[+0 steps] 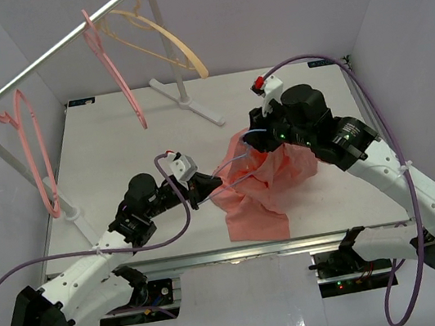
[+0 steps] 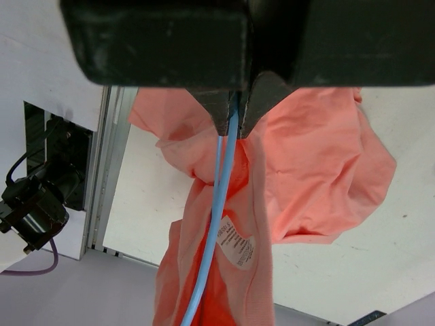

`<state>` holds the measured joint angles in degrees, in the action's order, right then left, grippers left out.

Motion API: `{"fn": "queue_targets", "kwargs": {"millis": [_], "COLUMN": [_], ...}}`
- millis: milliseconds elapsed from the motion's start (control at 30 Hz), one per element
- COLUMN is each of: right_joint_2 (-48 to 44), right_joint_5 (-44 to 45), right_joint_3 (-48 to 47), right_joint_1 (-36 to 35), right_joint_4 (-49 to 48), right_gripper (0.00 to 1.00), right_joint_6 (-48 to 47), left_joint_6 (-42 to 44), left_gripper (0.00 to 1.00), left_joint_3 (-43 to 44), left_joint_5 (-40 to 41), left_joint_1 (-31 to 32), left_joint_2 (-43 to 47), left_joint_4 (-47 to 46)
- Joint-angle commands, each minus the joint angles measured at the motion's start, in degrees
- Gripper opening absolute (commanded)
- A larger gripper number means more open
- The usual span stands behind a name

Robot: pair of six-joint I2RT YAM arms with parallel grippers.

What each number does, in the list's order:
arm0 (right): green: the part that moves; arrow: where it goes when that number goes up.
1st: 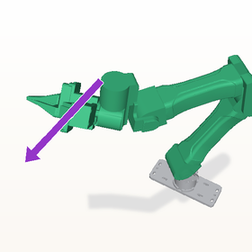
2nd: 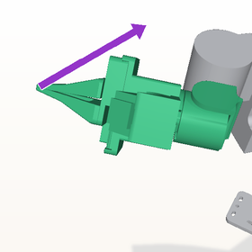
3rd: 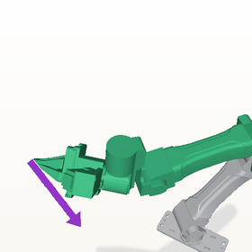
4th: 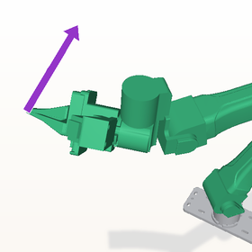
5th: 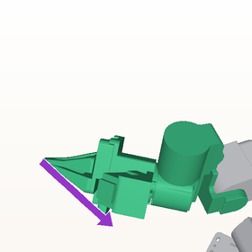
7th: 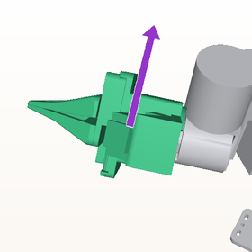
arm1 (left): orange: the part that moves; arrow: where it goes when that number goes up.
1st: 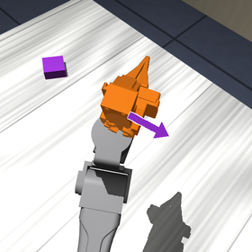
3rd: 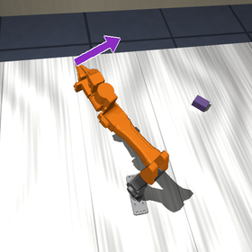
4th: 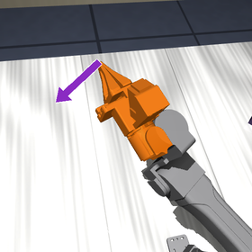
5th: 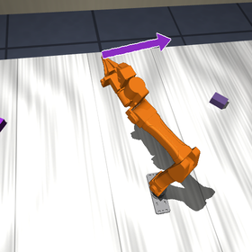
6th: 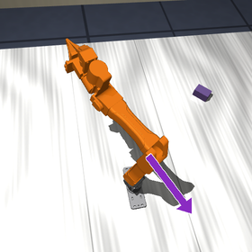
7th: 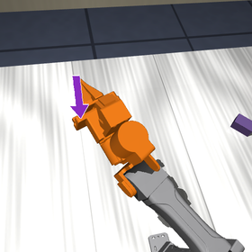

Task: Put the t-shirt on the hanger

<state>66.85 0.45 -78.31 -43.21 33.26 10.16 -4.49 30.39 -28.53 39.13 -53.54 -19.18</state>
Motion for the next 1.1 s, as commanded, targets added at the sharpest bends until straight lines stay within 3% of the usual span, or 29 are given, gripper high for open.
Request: {"fn": "queue_targets", "kwargs": {"millis": [0,467,767,900,967,1067], "right_joint_2": [-1.9,-6.3,-5.6,-2.2,-0.1,1.5], "right_joint_5": [-3.5,-9.5,-15.9,-18.9,-20.7,-18.2], "right_joint_3": [-3.7,-3.1,-10.5,-16.7,-19.0,-19.1], "right_joint_1": [-0.6,-0.6,-0.6,-0.6,-0.6,-0.6], "right_joint_4": [-1.0,2.4,5.8,10.5,17.4,21.8], "right_gripper": [0.39,0.63,0.65,0.65,0.65,0.64], "right_joint_6": [0.0,-8.8,-16.5,-25.4,-32.3,-37.4], "left_joint_6": [-5.5,-5.9,-7.6,-7.7,-7.6,-7.7], "left_gripper": [0.00,0.00,0.00,0.00,0.00,0.00], "left_joint_3": [-2.7,-8.3,-10.1,-12.6,-13.0,-13.7], "left_joint_5": [4.4,2.0,-0.3,-1.3,-2.7,-4.8], "left_joint_1": [-1.0,-1.0,-1.0,-1.0,-1.0,-1.0], "left_joint_2": [-0.6,4.8,4.3,5.5,5.8,6.3], "left_joint_4": [-12.2,-18.4,-22.3,-24.2,-24.2,-24.9]}}
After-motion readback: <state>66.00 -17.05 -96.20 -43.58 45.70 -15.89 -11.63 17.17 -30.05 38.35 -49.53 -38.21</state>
